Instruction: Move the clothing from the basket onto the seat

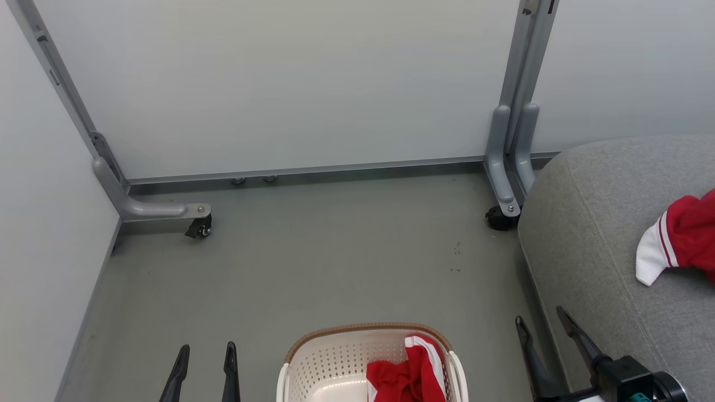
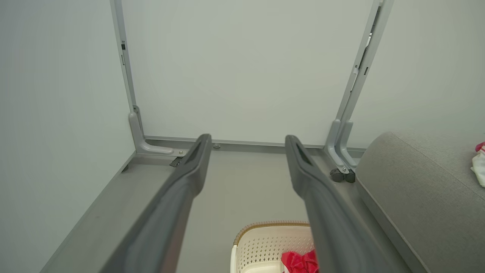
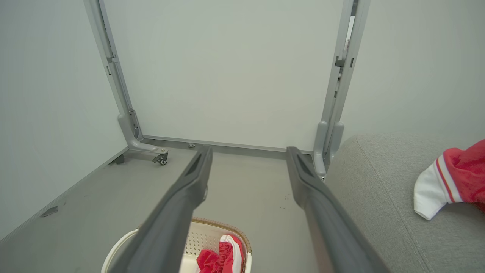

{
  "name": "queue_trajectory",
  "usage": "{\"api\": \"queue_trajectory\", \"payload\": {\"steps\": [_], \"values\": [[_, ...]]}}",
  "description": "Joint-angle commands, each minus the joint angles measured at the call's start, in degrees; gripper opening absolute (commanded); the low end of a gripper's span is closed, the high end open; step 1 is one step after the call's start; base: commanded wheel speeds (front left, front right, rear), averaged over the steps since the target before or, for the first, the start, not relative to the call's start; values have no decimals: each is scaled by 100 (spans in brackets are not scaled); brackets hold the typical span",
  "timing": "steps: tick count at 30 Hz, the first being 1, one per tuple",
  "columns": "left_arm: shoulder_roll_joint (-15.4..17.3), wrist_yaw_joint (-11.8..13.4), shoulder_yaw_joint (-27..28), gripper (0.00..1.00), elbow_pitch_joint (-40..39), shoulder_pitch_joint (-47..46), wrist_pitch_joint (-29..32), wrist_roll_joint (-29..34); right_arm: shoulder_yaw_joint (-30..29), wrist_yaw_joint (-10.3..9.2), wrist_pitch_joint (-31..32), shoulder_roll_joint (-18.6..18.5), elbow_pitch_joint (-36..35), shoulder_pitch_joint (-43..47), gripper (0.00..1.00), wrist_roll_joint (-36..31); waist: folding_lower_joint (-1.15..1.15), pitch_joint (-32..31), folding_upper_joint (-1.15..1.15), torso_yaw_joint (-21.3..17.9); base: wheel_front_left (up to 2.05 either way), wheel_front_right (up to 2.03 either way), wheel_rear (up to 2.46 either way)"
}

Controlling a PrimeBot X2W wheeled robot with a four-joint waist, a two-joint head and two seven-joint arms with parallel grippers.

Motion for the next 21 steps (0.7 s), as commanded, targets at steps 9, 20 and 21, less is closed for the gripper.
{"api": "queue_trajectory", "payload": {"steps": [9,20,21], "values": [[2,-6,-43,100,20,-71,-2,146,48,-10,-12,-6,-3,29,100,-15,1,-33,0,-52,0,0,0],[2,7,-102,100,161,-144,-2,-97,114,-10,-12,-6,-48,19,100,-31,1,115,0,-122,0,0,0],[2,-1,-124,100,187,-157,-2,-109,117,-10,-12,-6,-55,3,100,-44,1,155,0,-133,0,0,0]]}}
